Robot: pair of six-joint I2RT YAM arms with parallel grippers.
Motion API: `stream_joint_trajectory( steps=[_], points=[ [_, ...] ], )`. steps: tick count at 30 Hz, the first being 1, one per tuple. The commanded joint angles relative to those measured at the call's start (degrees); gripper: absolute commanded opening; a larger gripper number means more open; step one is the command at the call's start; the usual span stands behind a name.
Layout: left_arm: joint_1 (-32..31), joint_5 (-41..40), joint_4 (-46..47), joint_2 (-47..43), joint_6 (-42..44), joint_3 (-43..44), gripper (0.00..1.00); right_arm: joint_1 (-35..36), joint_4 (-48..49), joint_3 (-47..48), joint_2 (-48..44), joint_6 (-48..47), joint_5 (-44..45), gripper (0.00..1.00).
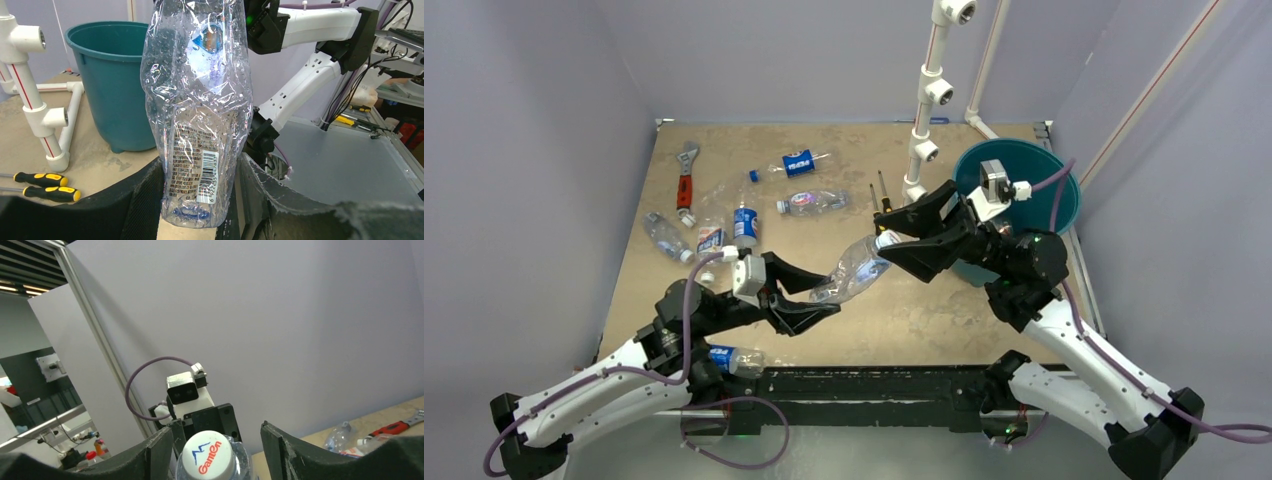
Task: Put the plastic bottles in the bin
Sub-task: Place the plastic bottle in the trash bin.
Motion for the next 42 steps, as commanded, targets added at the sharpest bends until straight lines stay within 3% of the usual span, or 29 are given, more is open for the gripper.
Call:
stream_joint_trajectory(
  steps=[1, 9, 12, 16, 22, 33, 42],
  points=[
    [-0.11, 1.34, 3.53, 0.24, -0.76, -0.1, 0.0, 0.08, 6.02, -0.5, 0.33, 2.69, -0.83, 0.66],
    [-0.11, 1.3, 3.92, 0.39, -1.07, -0.24, 0.0, 0.1, 5.82, -0.32, 0.69, 2.65, -1.98, 0.26],
    [-0.12, 0.68, 4.21, 0.52, -1.17, -0.33, 0.0, 0.12, 4.08, 0.12, 0.69, 2.24, -1.17, 0.0],
    [-0.11, -3.38, 7.32, 2.69, -1.89, -0.76, 0.0, 0.09, 0.42, 0.88, 0.65, 1.95, 2.77, 0.0],
    [-0.86, -11.22, 1.25, 11.97, 1.88, 9.17, 0.0, 0.21, -5.07, 2.98, 0.57, 5.45, 13.74, 0.0],
    [-1.61, -24.84, -4.33, 13.3, 13.96, 16.11, 0.0, 1.37, -23.84, 10.14, 1.91, 7.1, 27.59, 0.0],
    [-1.87, -30.19, -6.39, 14.15, 15.59, 18.0, 0.0, 2.05, -35.73, 13.15, 3.1, 7.72, 35.46, 0.0]
  ],
)
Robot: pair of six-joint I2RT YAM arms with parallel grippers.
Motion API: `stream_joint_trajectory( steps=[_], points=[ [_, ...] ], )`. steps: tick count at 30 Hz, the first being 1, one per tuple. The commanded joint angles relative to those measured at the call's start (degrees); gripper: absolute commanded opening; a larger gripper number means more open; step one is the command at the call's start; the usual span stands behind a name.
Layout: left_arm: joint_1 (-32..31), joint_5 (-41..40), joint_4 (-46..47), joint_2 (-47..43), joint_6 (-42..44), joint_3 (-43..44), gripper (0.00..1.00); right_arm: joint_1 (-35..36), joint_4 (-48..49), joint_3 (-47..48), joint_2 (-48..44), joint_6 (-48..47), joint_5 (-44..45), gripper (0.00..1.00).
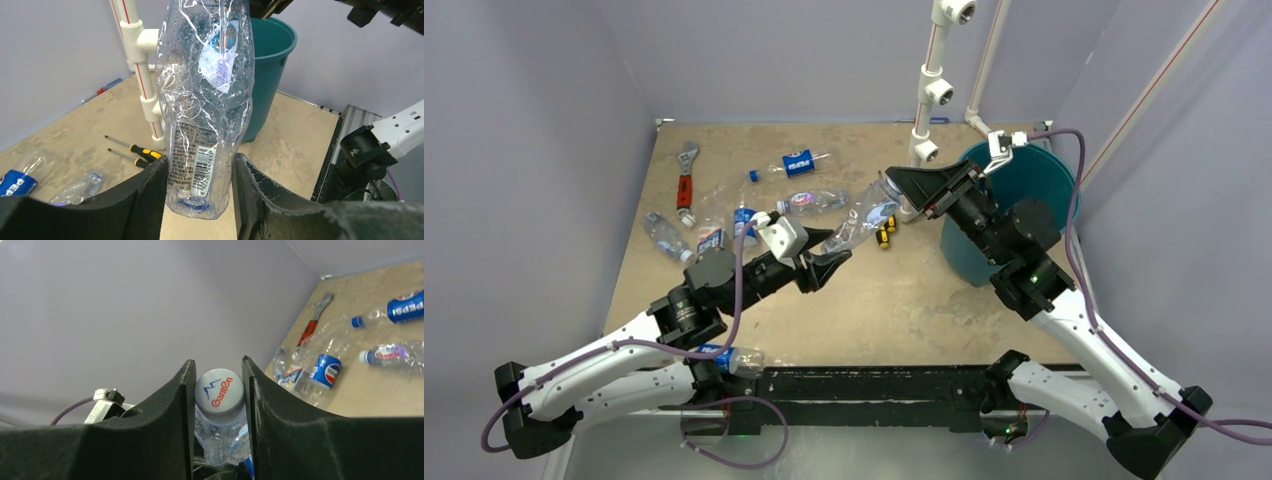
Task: Put the plastic bottles in the bin
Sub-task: Place the plastic bottle in the trash bin.
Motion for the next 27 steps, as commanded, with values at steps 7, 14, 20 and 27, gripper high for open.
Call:
stream_joint_trajectory(
  steps=[7, 14, 20, 27],
  points=[
    [0.29, -4.59, 3.99, -2.02, 1.74, 0.95, 0.0, 1.2, -8.87, 3.78, -0.78, -3.05, 1.82, 0.0],
    [0.29, -2.96, 2.55, -2.42, -2.75, 0.6, 0.39, 1.18, -9.52, 6.41, -2.31, -9.15, 0.32, 0.0],
    [0.29, -4.91, 2.37, -3.64, -5.71, 0.28, 0.94, 1.24, -13.04, 9.24, -3.85, -11.45, 1.27, 0.0],
    [0.29, -8.33, 1.69, -9.5, -6.14, -0.25, 0.99, 1.23, -26.42, 20.73, -7.17, -22.52, 11.97, 0.0]
  ],
)
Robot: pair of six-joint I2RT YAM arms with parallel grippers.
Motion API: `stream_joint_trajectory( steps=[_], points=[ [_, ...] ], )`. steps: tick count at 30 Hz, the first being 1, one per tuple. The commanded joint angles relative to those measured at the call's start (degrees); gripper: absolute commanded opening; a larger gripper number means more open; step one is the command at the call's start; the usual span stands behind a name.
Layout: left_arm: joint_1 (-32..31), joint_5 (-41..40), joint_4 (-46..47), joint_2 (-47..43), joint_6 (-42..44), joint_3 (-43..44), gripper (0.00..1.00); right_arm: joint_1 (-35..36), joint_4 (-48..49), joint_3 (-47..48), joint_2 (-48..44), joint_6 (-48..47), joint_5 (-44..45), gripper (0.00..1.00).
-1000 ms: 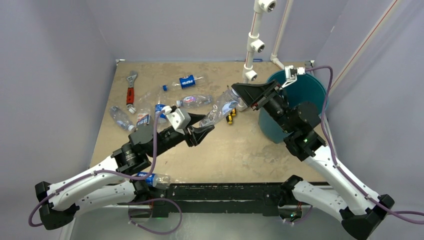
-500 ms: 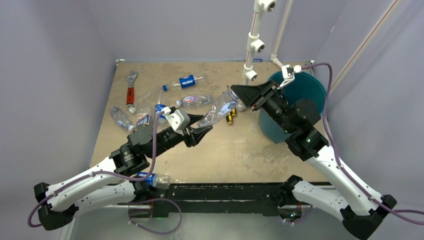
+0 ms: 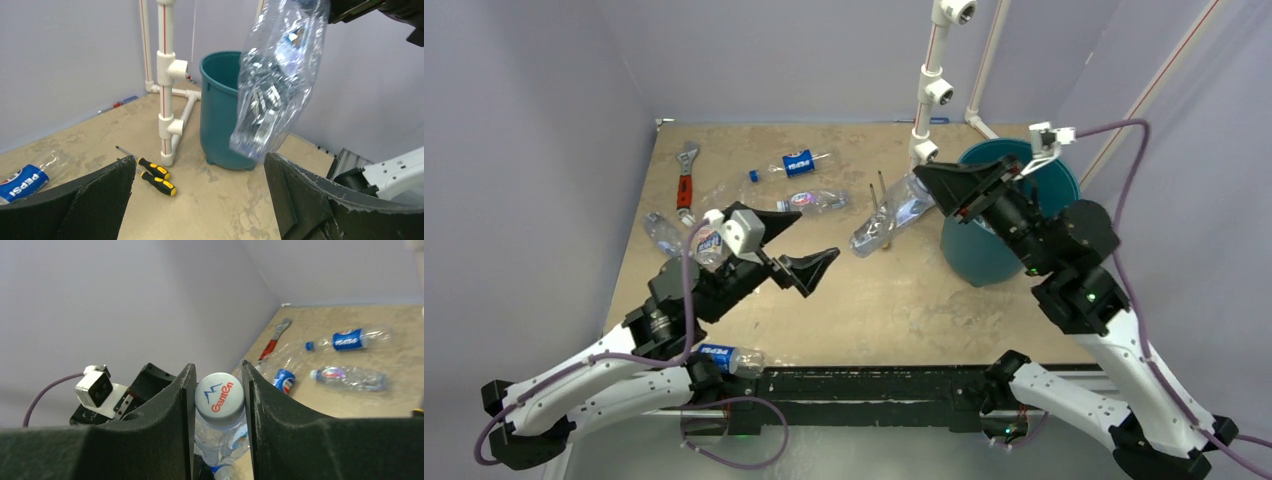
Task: Put the plastic bottles in the bin
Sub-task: Place the plastic bottle in the trash bin.
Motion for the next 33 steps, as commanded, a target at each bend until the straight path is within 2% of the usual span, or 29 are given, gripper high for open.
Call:
stream_joint_trajectory(
  steps=[1, 7, 12, 17, 20, 26, 33],
  points=[
    [0.1, -4.15, 1.85, -4.83, -0.72, -0.57, 0.99, 0.24, -9.52, 10.29, -3.59, -11.0, 11.3, 0.0],
    [0.1, -9.71, -0.23, -8.39, 0.2, -2.72, 0.99, 0.19, -18.19, 16.43, -4.75, -19.15, 28.51, 0.0],
    [0.1, -11.26, -0.06, -9.06, -0.11, -4.42, 0.99, 0.21, -18.19, 15.74, -6.1, -24.11, 38.8, 0.0],
    [0.1, -13.11, -0.52, -10.41, -0.43, -5.28, 0.99, 0.17, -14.27, 10.58, -6.52, -28.25, 49.4, 0.0],
    [0.1, -13.61, -0.48, -10.74, -0.37, -5.5, 0.99, 0.17, -10.31, 7.77, -6.31, -29.13, 50.44, 0.0],
    [0.1, -14.45, -0.86, -11.27, -1.25, -6.19, 0.99, 0.15, -6.64, 8.2, -1.07, -31.46, 55.18, 0.0],
    [0.1, -13.88, -1.86, -10.51, -2.64, -6.42, 0.99, -0.58, -6.15, 6.19, 4.72, -31.24, 60.9, 0.0]
  ],
)
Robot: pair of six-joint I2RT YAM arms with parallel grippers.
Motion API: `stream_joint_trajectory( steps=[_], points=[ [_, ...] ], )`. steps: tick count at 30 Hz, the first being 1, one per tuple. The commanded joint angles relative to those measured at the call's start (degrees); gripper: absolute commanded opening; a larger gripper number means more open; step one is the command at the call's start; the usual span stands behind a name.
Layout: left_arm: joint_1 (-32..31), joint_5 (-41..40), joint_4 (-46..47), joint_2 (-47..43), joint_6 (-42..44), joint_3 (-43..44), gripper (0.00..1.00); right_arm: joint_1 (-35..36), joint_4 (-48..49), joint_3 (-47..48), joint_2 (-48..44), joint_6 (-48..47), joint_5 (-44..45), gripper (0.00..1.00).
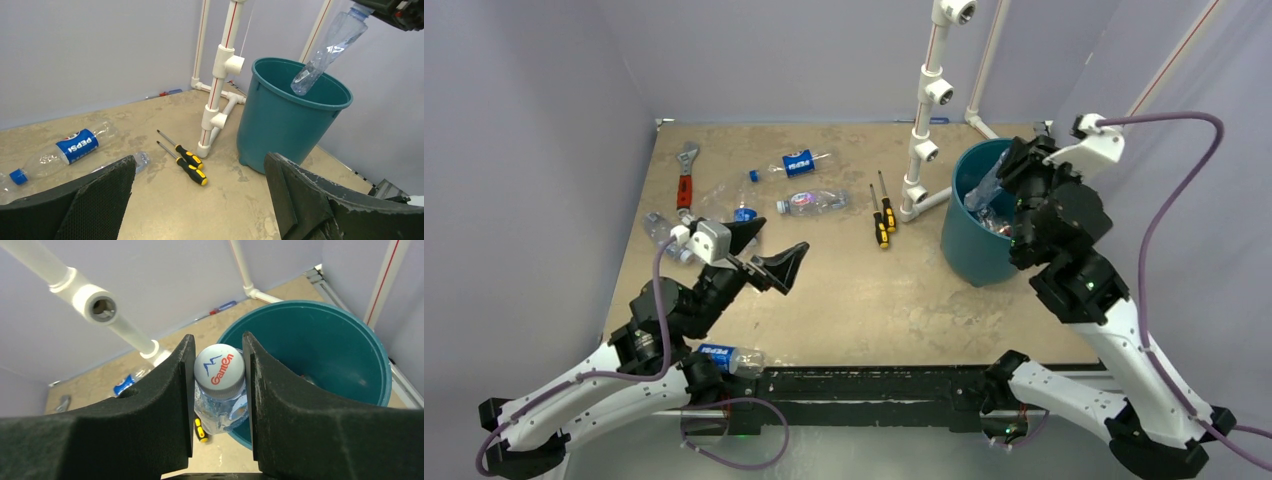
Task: Put the plastic bottles in the bin
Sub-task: Place the plastic bottle in the trash bin.
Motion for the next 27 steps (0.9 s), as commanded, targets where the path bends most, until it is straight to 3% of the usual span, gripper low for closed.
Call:
stream_joint_trajectory(
  steps=[1, 6, 11, 13, 16, 18, 21, 25, 27],
  points=[
    [0.1, -0.28, -0.32, 0.62, -1.84, 0.41, 0.99, -1.09, 1.76, -1.61, 2.2, 0.66, 5.03, 0.0],
    [0.1, 0.27, -0.9, 0.85, -2.43, 0.68, 0.99, -4.67, 0.05, -4.69, 2.97, 4.78, 3.55, 0.0],
    [0.1, 0.73, -0.95, 0.25, -2.56, 0.62, 0.99, -10.54, -4.76, -6.04, 3.61, 11.19, -5.52, 0.0],
    [0.1, 0.92, -1.45, 0.33, -2.82, 0.8, 0.99, -11.01, -5.96, -6.56, 3.34, 11.78, -7.69, 0.14],
    [0.1, 0.55, -4.04, 0.57, -3.14, 1.41, 0.99, -11.03, -6.82, -6.8, 2.11, 11.63, -9.97, 0.59],
    [0.1, -0.07, -4.23, 0.47, -3.12, 1.49, 0.99, -11.04, -8.13, -6.15, 1.38, 11.98, -11.39, 0.73],
    [0.1, -0.45, -4.05, 0.49, -3.05, 1.45, 0.99, -11.06, -10.25, -4.43, 0.43, 12.84, -13.47, 0.82],
    [0.1, -0.91, -4.5, 0.71, -3.14, 1.45, 0.99, -11.02, -12.07, -2.15, -1.91, 13.42, -20.02, 0.85],
    [0.1, -1.5, -4.51, 0.86, -3.2, 1.41, 0.99, -11.01, -8.53, -2.94, -4.22, 10.01, -26.74, 0.84]
  ],
)
